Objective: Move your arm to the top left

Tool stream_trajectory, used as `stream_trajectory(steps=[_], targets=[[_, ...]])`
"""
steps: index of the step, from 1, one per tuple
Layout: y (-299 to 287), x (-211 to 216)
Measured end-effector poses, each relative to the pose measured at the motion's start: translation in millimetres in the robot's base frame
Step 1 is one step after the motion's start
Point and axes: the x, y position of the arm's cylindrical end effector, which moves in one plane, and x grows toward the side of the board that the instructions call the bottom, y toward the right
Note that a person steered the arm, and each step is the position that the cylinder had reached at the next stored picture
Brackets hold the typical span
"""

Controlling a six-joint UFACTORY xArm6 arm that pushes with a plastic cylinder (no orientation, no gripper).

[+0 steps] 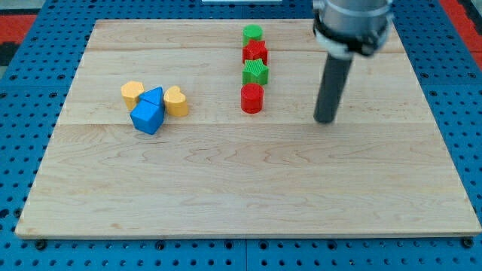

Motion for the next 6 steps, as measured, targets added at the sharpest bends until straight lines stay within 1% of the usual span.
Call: stream_trajectory(steps=[1, 2, 3, 4, 5, 6], targets=[[-41.7, 78.2], [-115.1, 112.6], [-229.2, 112.2], [-347.6, 80.4], [-388.1, 20.5], [-383.8, -8.4]])
